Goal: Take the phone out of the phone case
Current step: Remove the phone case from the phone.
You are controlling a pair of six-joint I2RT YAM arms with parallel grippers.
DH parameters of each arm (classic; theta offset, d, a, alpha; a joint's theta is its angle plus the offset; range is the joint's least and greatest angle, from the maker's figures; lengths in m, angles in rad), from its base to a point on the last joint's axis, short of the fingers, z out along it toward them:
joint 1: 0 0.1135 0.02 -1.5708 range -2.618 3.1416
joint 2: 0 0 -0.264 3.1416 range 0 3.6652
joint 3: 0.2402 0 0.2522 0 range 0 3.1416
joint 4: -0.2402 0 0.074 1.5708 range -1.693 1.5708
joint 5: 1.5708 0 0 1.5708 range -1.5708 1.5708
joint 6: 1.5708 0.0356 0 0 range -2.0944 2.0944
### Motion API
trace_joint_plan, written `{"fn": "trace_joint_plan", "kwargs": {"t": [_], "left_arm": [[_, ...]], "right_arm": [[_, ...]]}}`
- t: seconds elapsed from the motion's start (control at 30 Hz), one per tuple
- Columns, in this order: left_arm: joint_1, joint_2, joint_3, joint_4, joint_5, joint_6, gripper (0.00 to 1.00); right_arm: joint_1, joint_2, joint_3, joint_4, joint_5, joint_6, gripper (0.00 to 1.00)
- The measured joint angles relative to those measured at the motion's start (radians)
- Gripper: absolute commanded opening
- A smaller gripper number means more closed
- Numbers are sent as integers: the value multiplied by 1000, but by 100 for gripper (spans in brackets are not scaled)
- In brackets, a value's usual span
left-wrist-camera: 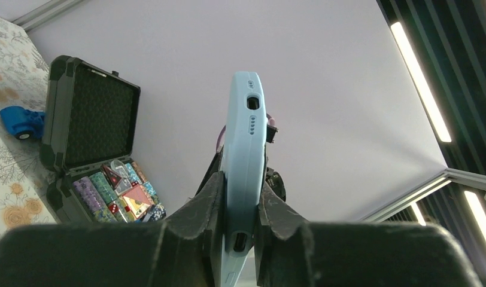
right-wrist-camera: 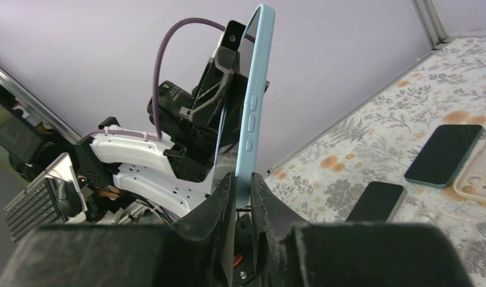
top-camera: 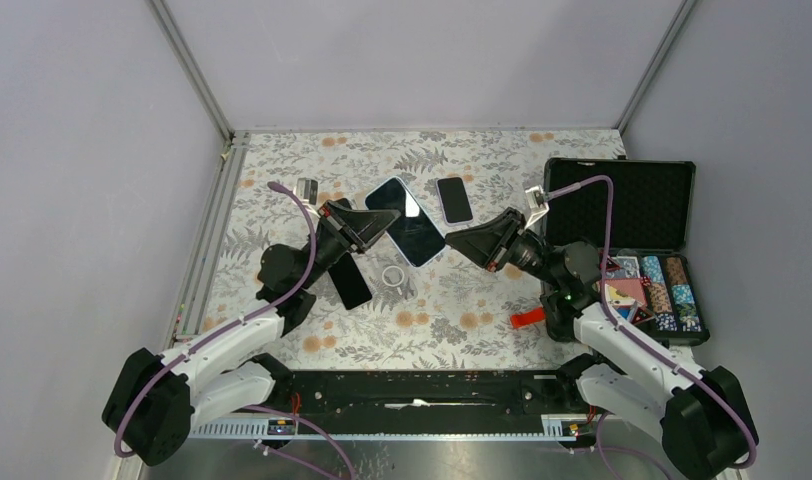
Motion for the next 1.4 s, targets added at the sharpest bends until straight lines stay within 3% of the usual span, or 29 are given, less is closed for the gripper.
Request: {"fn": "trace_joint_plan", "kwargs": {"t": [0.5, 0.83, 1.07, 1.1, 1.17, 1.23, 1.27, 1.4], "left_arm": [[5, -32, -26, -29, 25, -18, 0], [37, -32, -26, -12, 128, -43, 0], [57, -58, 56, 267, 142, -193, 0], [60, -58, 65, 303, 145, -202, 0], [64, -55, 68, 338, 150, -208, 0], [67, -39, 68, 349, 158, -207, 0], [69, -25, 68, 351, 162, -206, 0], [72, 43, 68, 350, 171, -199, 0]], "right_arm": [[6, -65, 63, -227, -113, -241, 0], [5, -108, 199, -591, -241, -530, 0], [-1, -72, 143, -878, -163, -690, 1], [-1, -70, 139, -897, -155, -692, 7], [-1, -75, 138, -896, -150, -681, 28], [-1, -104, 122, -846, -150, -637, 58], [-2, -127, 109, -811, -152, -601, 66], [-2, -220, 49, -584, -167, -424, 77]]}}
